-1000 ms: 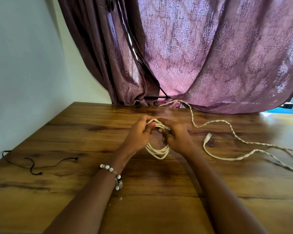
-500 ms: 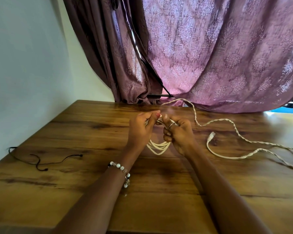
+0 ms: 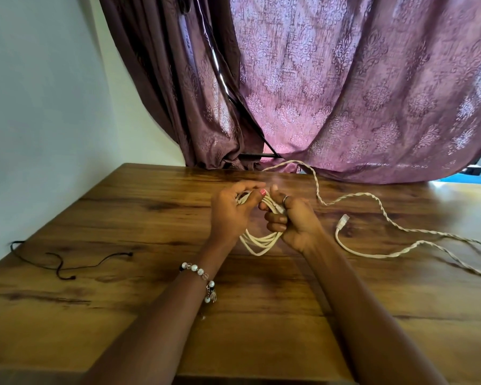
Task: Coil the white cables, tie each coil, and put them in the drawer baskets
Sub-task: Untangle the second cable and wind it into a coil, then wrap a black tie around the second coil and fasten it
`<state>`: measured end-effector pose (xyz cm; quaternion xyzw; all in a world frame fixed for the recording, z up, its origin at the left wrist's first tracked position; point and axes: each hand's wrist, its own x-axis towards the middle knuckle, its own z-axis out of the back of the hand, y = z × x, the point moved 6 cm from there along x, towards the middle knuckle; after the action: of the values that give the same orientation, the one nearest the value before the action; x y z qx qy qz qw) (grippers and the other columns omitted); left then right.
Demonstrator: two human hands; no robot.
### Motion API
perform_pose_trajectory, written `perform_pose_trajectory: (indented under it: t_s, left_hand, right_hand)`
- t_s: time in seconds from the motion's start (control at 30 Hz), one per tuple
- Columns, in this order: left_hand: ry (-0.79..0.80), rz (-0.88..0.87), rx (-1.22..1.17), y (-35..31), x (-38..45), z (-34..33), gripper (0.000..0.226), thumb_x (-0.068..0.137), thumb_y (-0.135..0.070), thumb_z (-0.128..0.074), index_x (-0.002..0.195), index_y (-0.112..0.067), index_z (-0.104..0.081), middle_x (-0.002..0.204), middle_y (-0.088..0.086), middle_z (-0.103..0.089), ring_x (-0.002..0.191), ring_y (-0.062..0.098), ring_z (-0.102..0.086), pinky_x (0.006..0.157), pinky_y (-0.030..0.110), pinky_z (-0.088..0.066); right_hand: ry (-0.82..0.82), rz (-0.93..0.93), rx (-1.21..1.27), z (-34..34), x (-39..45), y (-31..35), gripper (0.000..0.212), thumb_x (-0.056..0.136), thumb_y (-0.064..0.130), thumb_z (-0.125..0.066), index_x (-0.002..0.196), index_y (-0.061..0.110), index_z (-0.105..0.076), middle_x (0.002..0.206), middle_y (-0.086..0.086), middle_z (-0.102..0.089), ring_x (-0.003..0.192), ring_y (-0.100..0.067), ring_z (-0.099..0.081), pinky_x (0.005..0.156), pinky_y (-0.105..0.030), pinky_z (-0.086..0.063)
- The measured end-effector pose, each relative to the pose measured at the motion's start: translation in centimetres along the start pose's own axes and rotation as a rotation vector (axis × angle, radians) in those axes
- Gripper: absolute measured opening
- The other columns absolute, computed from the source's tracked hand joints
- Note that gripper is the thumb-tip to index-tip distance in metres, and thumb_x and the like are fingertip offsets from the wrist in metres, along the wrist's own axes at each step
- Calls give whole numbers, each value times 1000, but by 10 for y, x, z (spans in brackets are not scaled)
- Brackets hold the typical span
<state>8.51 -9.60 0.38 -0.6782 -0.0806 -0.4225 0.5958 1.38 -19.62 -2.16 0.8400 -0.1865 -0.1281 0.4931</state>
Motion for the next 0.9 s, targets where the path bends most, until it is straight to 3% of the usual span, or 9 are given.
perform_pose_trajectory:
  t_s: [0.07,0.27,0.37,0.47,0.53,0.6,0.73,0.8,0.9]
  left_hand:
    - [-18,23,-31,-1,0,0,10,84,-13,-71,93,-10,-73,76,-3,-72,69,7,-66,66,21,-51]
    - [6,226,-164,9,-3,9,8,88,-16,-66,85,-12,-72,63,-4,-68,53,11,-55,42,20,-40]
    - [63,268,-152,7,-6,20,18,91,-17,-62,105,-9,-70,87,4,-73,72,8,-66,57,20,-51]
    - [48,275,81,4,-9,52,31,89,-27,-64,119,-18,-63,88,-3,-71,79,7,-66,72,23,-52]
    - [-2,256,233,-3,-12,82,25,88,-24,-66,112,-17,-67,82,-5,-69,72,4,-61,68,18,-48]
    - [-11,258,366,-9,-16,116,14,87,-17,-67,100,-15,-72,91,-5,-70,78,3,-60,72,14,-47]
    - [63,348,545,-11,-28,182,8,84,-12,-68,89,-18,-71,96,0,-70,96,16,-64,94,37,-49]
    - [142,394,653,-16,-36,202,9,86,-11,-67,89,-18,-71,102,4,-70,102,19,-63,94,35,-47]
    - [329,423,932,-20,-46,216,20,84,-13,-69,104,-13,-72,113,4,-69,99,13,-59,83,21,-39]
  right_hand:
    - [-40,7,-29,-1,1,2,29,95,30,-53,78,8,-57,63,-6,-58,31,-2,-26,31,-10,-15]
    - [-172,75,-130,-6,0,2,19,90,19,-63,79,4,-62,61,-10,-59,31,-4,-28,31,-11,-15]
    - [-184,80,-108,-9,-1,-2,20,91,17,-62,76,5,-60,61,-10,-57,29,-3,-26,31,-10,-14]
    - [-188,85,-100,-12,-5,-4,23,92,17,-60,71,7,-57,55,-6,-58,29,-3,-26,31,-11,-12]
    - [-183,80,-98,-15,-7,-8,24,93,17,-60,71,7,-56,54,-5,-57,28,-2,-26,30,-10,-13]
    - [-178,68,-102,-22,-9,-14,24,93,18,-59,71,8,-55,53,-4,-57,28,-2,-26,30,-9,-13]
    - [-149,61,-77,-39,-11,-23,22,93,19,-59,74,9,-55,52,-3,-58,28,-2,-26,30,-9,-14]
    - [-117,55,-92,-47,-13,-27,23,93,20,-60,73,9,-55,56,-4,-57,28,-2,-25,29,-10,-15]
    - [-81,43,-121,-57,-14,-32,23,92,22,-60,74,9,-55,58,-3,-58,29,-2,-24,28,-10,-14]
